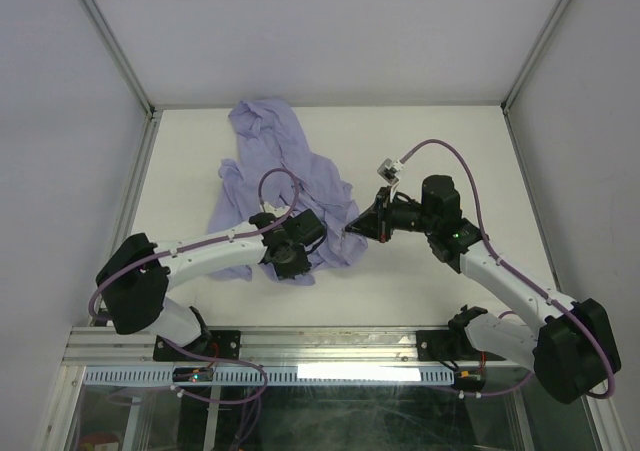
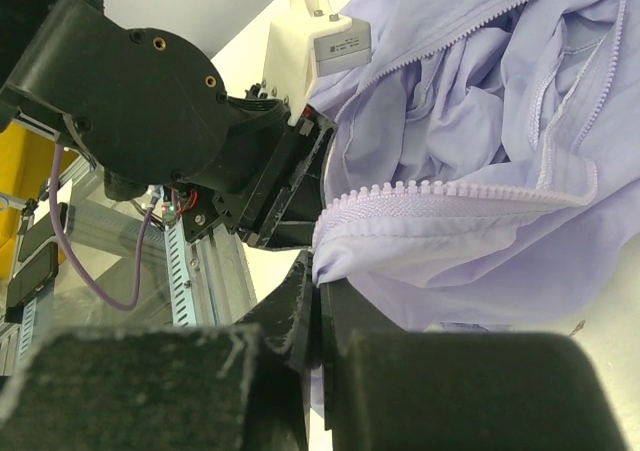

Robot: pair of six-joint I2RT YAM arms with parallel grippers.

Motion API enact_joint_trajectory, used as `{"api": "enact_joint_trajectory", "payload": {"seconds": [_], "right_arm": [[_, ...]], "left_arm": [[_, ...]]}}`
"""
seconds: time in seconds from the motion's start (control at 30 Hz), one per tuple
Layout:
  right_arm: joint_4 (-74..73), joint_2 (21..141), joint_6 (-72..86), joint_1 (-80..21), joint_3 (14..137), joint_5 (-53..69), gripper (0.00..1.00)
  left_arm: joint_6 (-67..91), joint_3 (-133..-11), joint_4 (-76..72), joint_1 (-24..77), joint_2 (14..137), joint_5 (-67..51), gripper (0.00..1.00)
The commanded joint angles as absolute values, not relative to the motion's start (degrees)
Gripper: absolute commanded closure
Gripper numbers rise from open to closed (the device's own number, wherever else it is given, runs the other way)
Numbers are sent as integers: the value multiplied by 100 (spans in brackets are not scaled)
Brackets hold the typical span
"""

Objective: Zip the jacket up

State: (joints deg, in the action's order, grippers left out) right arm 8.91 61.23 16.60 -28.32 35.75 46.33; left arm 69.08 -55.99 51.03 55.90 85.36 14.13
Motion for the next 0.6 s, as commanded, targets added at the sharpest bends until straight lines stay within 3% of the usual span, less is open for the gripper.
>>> {"api": "enact_joint_trajectory", "payload": {"seconds": [0.0,0.57], "right_arm": [[1028,5975,1566,-2811,3580,4707,100],[967,5933,1566,-2808,3516,4755,100]], "left_arm": [[6818,-5702,4904,5634,8699,1503,68],[6434,-6016,4646,5634,9553,1740,51]]}}
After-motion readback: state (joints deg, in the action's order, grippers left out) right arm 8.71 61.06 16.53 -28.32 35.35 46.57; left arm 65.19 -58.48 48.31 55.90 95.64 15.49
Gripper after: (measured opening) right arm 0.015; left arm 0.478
